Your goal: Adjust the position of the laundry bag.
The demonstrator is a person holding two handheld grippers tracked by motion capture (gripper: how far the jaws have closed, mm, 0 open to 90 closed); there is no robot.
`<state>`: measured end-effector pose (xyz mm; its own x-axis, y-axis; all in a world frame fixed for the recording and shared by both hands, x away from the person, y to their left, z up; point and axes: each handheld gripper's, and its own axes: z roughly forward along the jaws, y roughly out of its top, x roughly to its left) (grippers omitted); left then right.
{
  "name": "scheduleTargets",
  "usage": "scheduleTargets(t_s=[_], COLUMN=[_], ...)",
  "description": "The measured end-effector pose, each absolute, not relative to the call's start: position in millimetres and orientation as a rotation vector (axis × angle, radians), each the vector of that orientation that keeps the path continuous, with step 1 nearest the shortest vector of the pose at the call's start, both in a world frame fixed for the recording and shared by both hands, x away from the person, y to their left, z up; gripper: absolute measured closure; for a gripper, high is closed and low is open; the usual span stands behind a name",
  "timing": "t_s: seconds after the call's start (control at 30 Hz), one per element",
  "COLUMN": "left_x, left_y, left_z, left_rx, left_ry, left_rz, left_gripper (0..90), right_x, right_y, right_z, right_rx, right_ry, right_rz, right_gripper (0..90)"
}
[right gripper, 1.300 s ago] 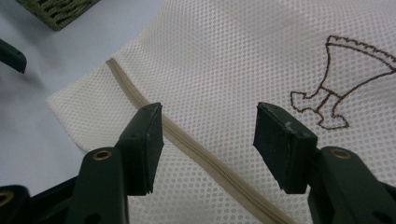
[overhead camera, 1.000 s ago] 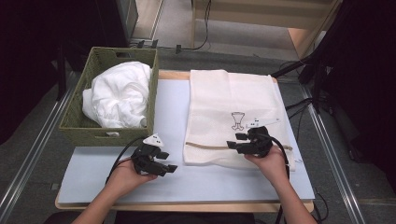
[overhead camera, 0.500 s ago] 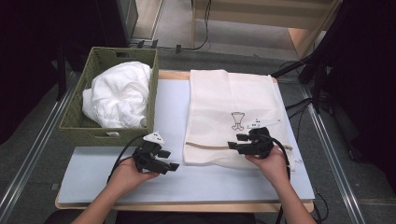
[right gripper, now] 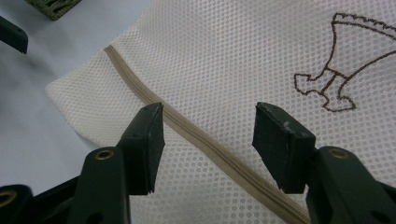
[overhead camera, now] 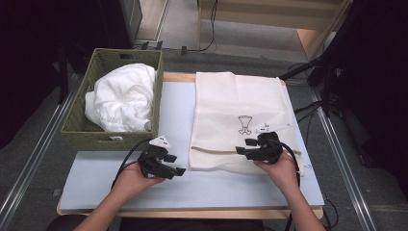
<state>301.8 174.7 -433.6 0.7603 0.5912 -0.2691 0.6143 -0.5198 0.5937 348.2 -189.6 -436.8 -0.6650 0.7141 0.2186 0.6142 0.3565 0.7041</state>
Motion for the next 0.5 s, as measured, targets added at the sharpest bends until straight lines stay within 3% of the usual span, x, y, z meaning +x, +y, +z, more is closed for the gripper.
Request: scheduleTargets(t_s=[0.5], left_x=[301.0], left_y=[165.1], left_z=[-433.2], left_rx=[2.254], left_ry=[0.929], left_rz=[-0.040], left_gripper=[39.6], right_x=[348.3], right_y=[-198.1], right_z=[-435.3], right_rx=[1.230], right_ry=[2.454], right_rz=[1.199], right_gripper=[45.3])
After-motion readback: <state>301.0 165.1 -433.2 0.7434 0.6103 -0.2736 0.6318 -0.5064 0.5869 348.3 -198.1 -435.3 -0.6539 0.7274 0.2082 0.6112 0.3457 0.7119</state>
